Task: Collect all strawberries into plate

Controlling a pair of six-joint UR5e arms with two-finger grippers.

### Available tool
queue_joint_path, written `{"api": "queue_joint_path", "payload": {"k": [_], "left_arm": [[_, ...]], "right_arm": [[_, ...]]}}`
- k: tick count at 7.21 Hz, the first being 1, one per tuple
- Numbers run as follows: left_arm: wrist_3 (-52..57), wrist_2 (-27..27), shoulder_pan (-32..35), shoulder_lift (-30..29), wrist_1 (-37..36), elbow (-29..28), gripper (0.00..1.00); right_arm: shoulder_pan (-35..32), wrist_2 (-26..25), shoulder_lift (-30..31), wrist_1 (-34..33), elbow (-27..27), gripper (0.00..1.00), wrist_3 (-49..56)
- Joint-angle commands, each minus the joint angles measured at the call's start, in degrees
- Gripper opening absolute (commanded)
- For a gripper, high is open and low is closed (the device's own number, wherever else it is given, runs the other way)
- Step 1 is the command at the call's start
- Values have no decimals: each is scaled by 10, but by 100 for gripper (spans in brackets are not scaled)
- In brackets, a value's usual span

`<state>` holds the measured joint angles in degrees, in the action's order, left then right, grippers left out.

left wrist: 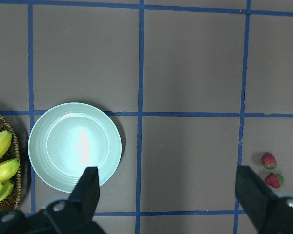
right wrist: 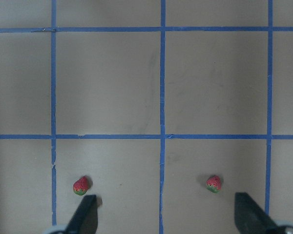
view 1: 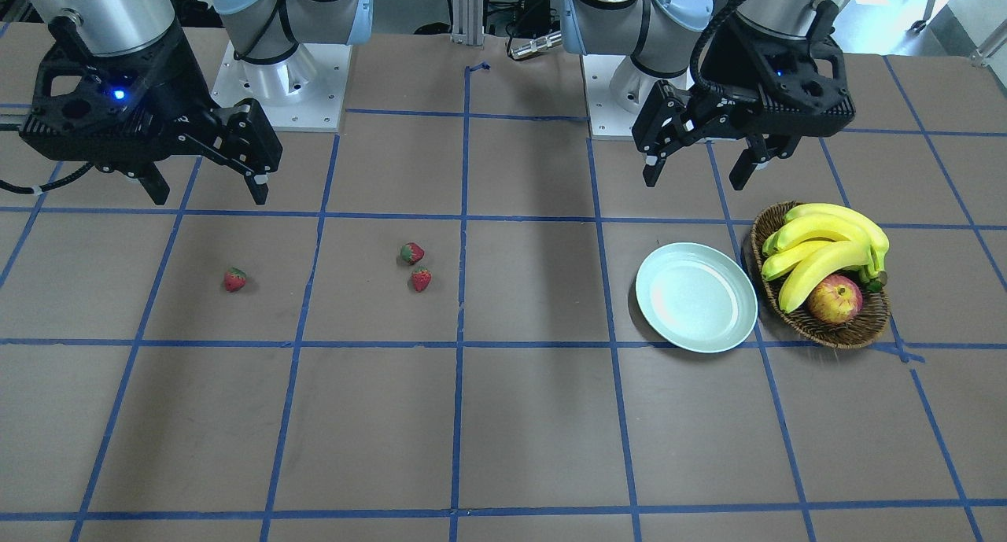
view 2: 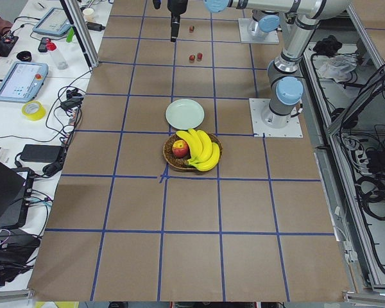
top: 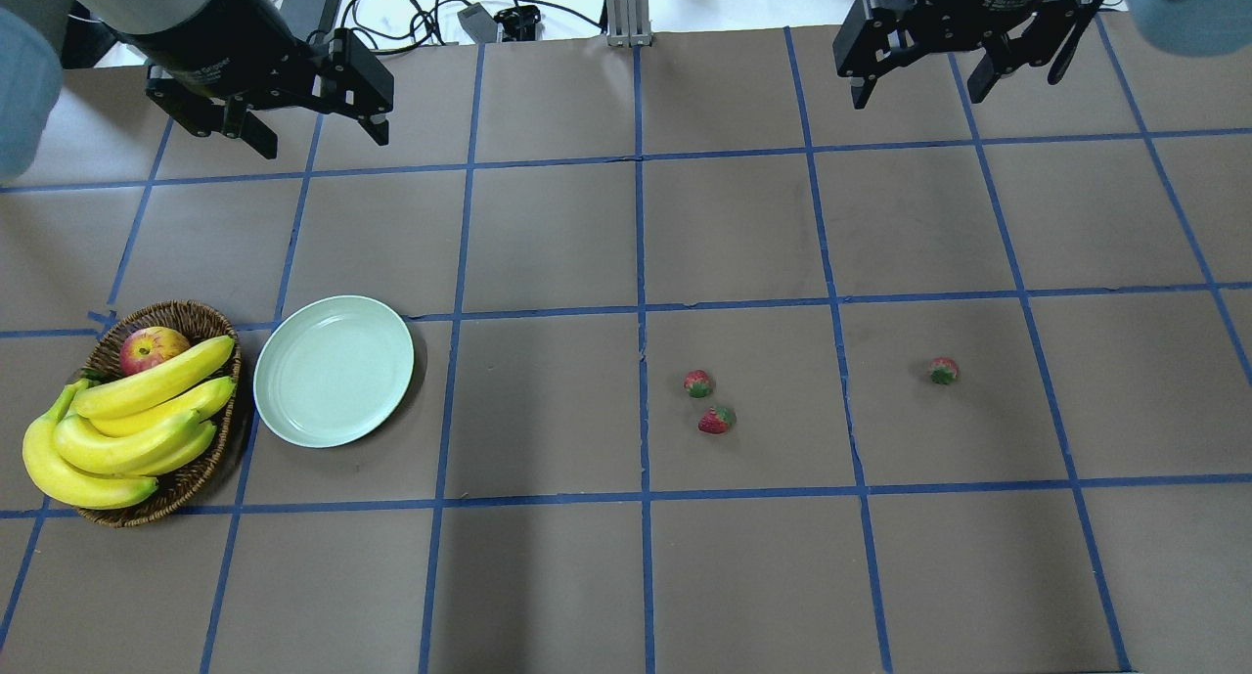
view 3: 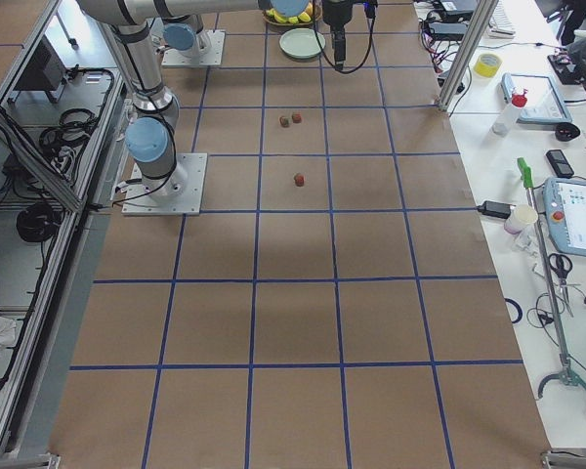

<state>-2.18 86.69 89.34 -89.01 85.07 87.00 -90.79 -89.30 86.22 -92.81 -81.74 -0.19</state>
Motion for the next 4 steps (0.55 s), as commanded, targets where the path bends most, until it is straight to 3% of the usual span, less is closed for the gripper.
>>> {"api": "queue_joint_path", "payload": {"k": [1, 4], "left_arm": [[0, 2, -10, -2, 25, -7, 100], [0, 2, -14, 0, 24, 0, 100]], "right_arm": [[0, -1, 1, 3, 0, 100, 0], [0, -1, 0, 4, 0, 100, 0]]}}
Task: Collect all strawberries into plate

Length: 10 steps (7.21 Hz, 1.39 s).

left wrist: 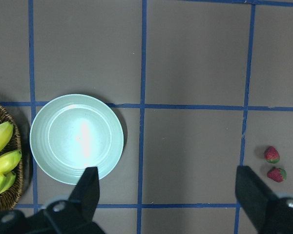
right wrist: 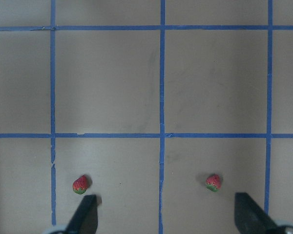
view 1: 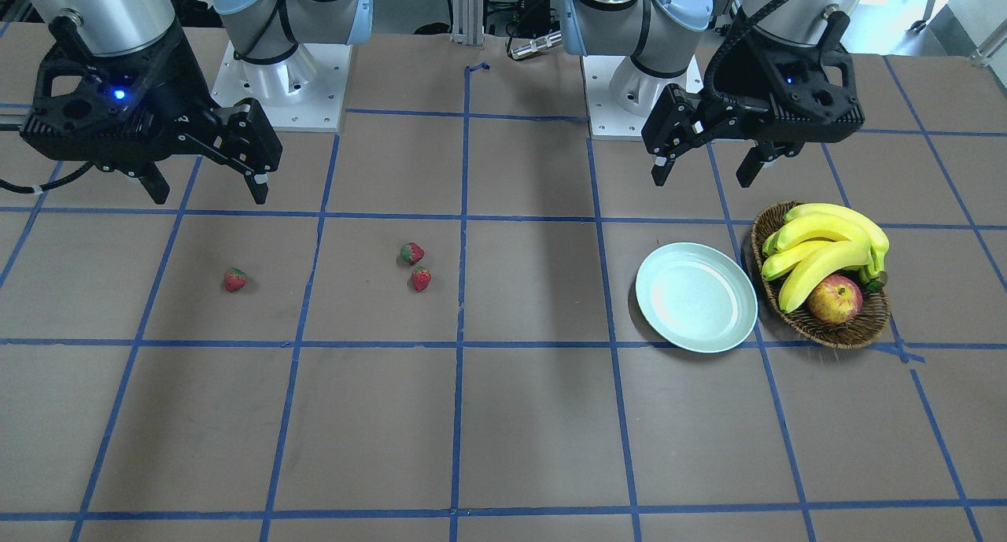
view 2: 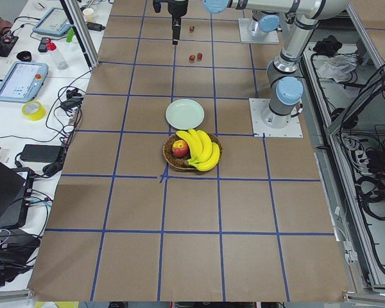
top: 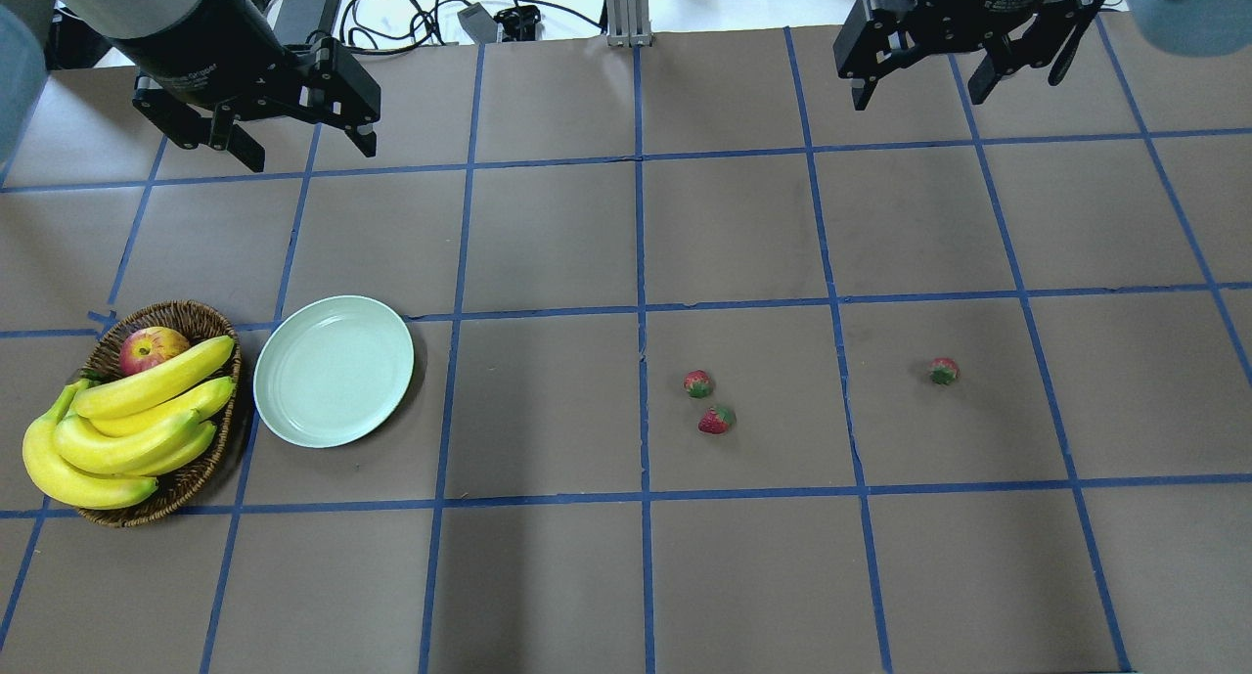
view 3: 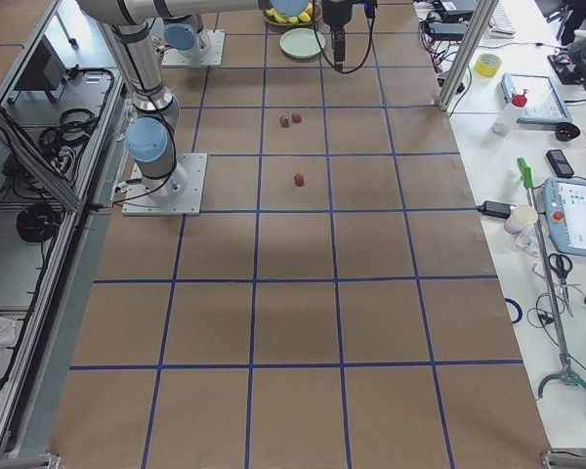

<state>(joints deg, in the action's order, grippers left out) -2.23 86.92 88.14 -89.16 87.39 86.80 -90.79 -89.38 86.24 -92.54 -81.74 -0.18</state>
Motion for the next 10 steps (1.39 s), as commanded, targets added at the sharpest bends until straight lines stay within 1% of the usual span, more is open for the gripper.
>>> {"api": "queue_joint_path", "payload": {"k": [1, 2, 5, 9, 10], "left_arm": [[-1, 3, 0, 1, 1, 6, 100], [-1, 4, 0, 2, 1, 6, 100], [-1, -6, 0, 14, -17, 52, 100], [8, -1, -2, 12, -17, 46, 100], [9, -1, -2, 13, -17, 48, 100]], "right_arm": [[0, 0, 0, 1, -1, 100, 0], [0, 0, 1, 1, 0, 100, 0], [0, 0, 0, 13, 1, 100, 0], [0, -2, 0, 14, 1, 100, 1], [0, -1, -8, 21, 2, 100, -1]]}}
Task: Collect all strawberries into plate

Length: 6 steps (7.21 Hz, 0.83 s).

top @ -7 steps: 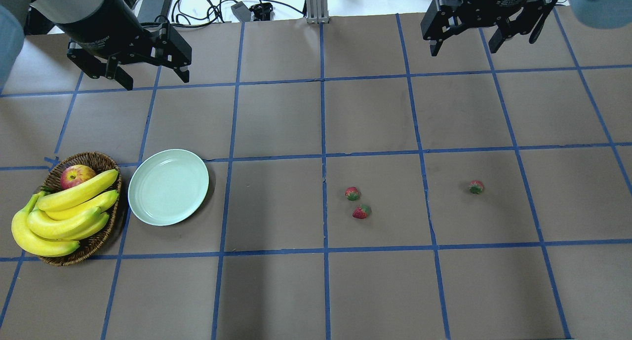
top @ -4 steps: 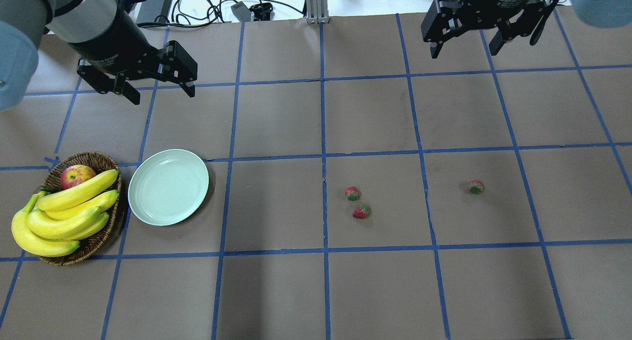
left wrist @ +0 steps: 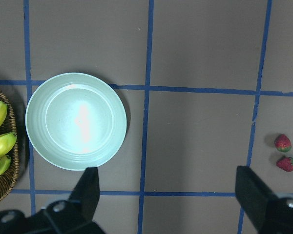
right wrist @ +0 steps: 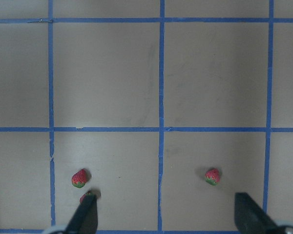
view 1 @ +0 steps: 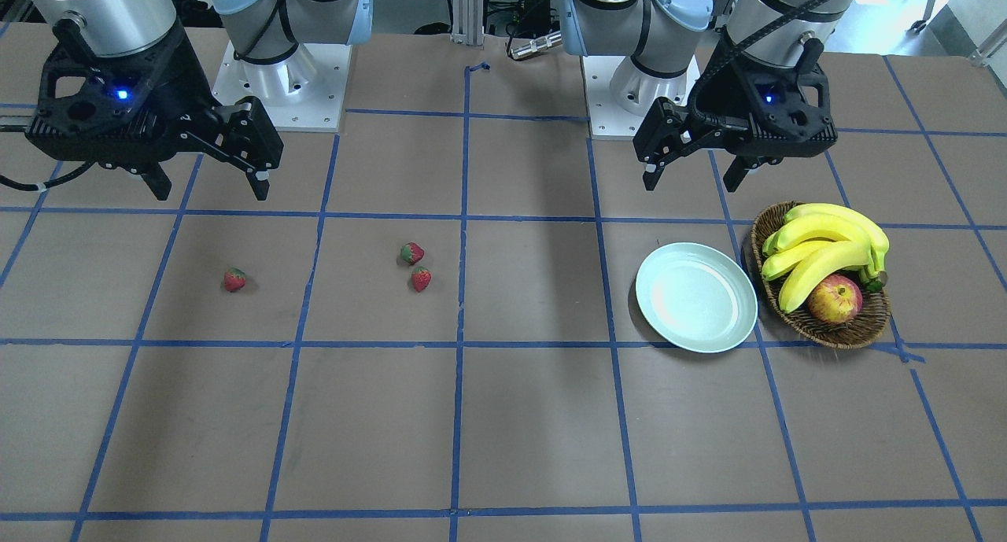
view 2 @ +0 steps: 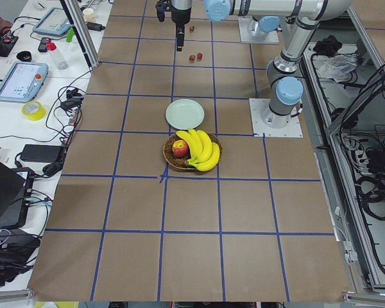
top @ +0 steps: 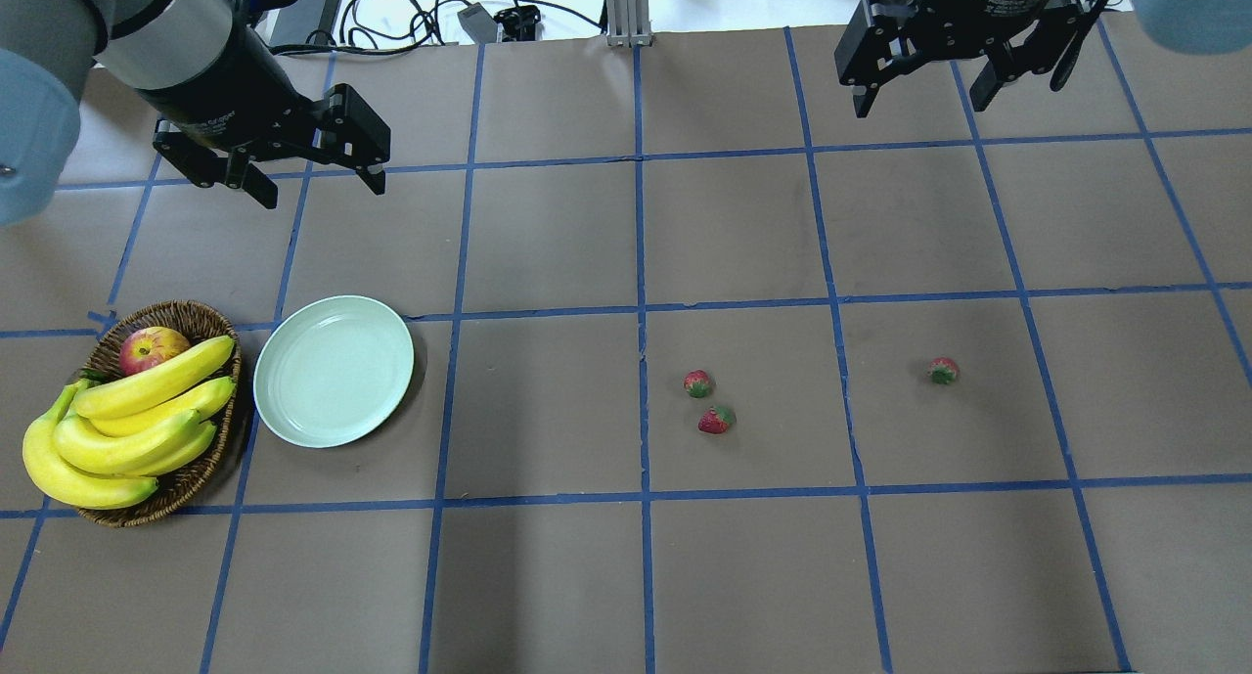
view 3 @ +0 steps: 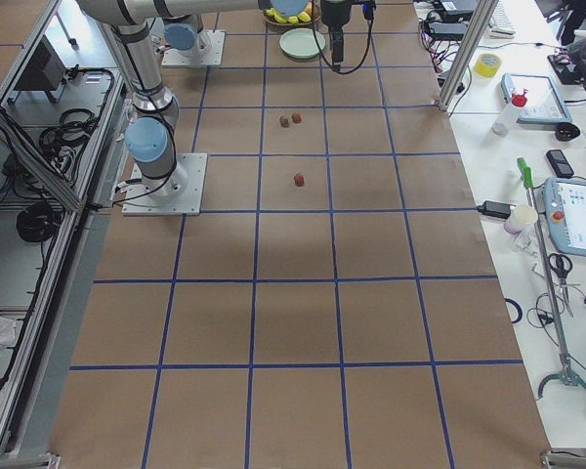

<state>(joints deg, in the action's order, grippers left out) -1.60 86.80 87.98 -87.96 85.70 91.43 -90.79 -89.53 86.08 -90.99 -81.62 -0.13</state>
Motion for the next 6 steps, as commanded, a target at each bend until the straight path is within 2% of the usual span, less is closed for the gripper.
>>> {"api": "queue_joint_path", "payload": {"k": [1, 3, 4, 5, 6], "left_arm": [[3, -1, 2, 1, 0, 3, 100], [3, 0, 2, 0, 0, 2, 100], [3, -1, 2, 0, 0, 0, 100], [3, -1, 2, 0, 0, -1, 100], [3, -2, 2, -1, 0, -1, 100]], "right_arm": [[-3, 4, -18, 11, 2, 100, -8], [-64, 13, -62, -1, 2, 100, -53], [-101, 10, -98, -39, 1, 100, -90], [-124, 13, -127, -44, -5, 100, -115], [-153, 13, -149, -60, -31, 100, -189]]}}
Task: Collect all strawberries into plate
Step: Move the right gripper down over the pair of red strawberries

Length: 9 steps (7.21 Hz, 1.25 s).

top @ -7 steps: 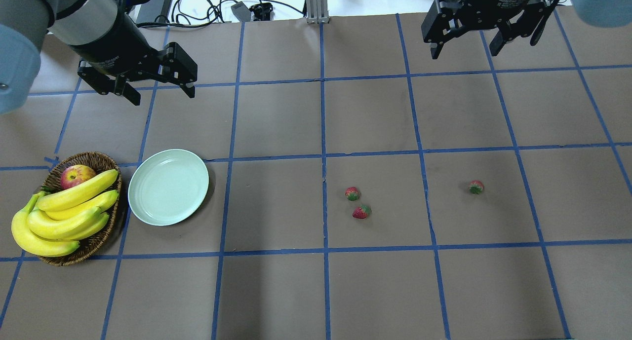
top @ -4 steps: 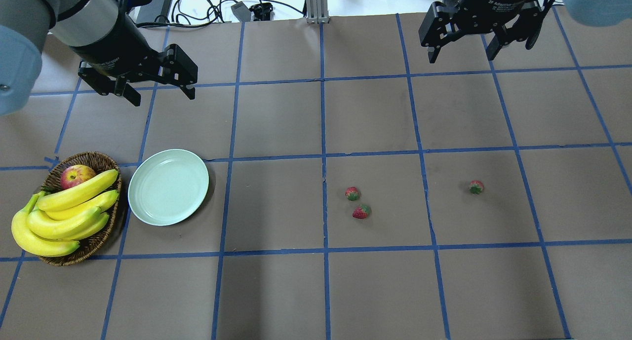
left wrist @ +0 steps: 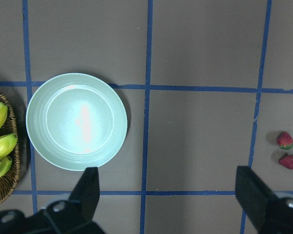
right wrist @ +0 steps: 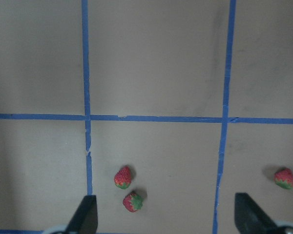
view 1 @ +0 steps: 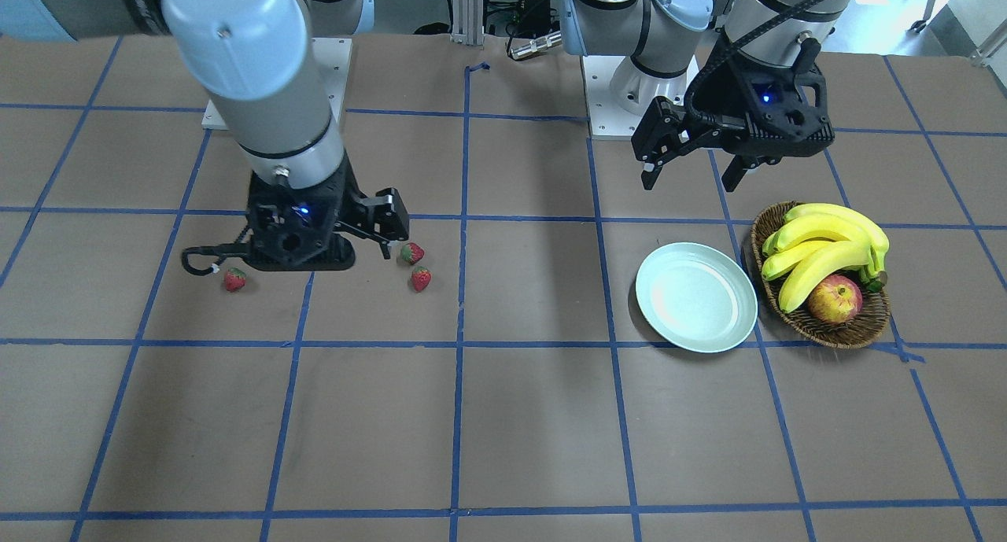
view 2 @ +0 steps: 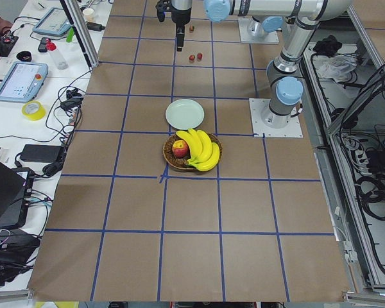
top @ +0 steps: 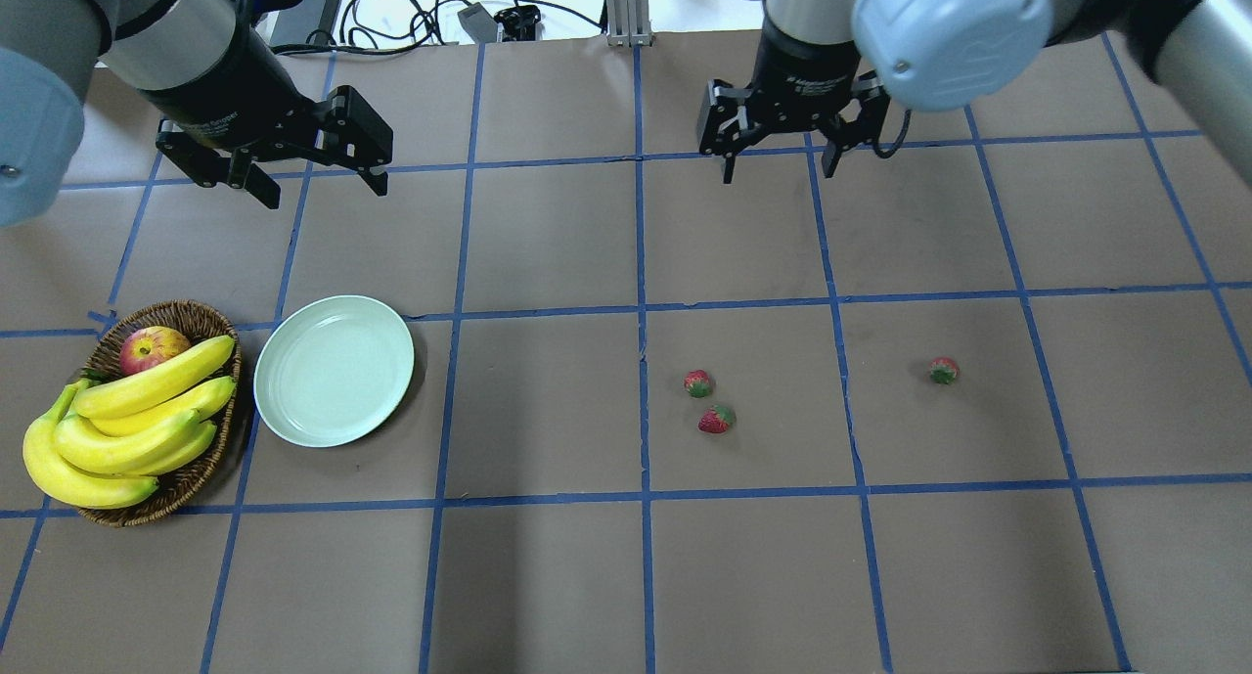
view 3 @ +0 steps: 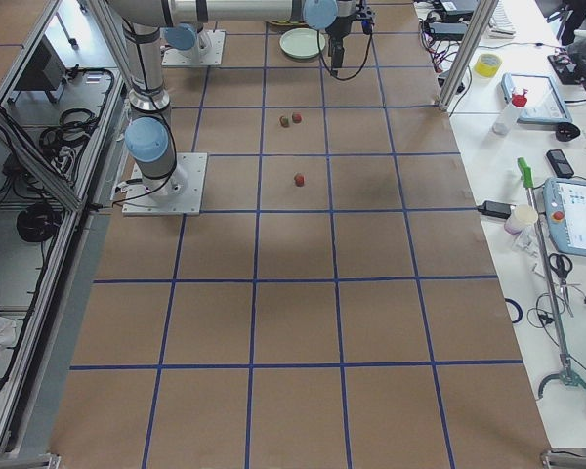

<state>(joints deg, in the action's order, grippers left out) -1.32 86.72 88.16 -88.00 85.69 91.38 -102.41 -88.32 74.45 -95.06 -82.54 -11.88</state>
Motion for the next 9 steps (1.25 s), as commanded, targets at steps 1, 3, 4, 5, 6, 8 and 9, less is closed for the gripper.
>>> {"api": "queue_joint_path", "payload": {"k": [1, 3, 4, 5, 6, 8, 9], "left_arm": [[0, -2, 0, -1, 0, -1, 100], [-1, 0, 0, 1, 0, -2, 100], [-1, 0, 0, 1, 0, -2, 100], [-2, 1, 0, 1, -1, -2, 100], [-2, 2, 0, 3, 0, -2, 100], [-3, 3, 0, 2, 0, 1, 100], [-3, 5, 0, 3, 0, 0, 100]], "right_arm": [[-57, 0, -41, -67, -66, 100, -89], [-57, -1, -48, -184, -171, 100, -89], [-57, 0, -61, -215, -202, 100, -91], [-57, 0, -70, -219, -212, 100, -91], [-57, 1, -77, -219, -219, 96, -91], [-57, 35, -88, -226, -232, 72, -90], [-57, 35, -91, -227, -232, 66, -90]]}}
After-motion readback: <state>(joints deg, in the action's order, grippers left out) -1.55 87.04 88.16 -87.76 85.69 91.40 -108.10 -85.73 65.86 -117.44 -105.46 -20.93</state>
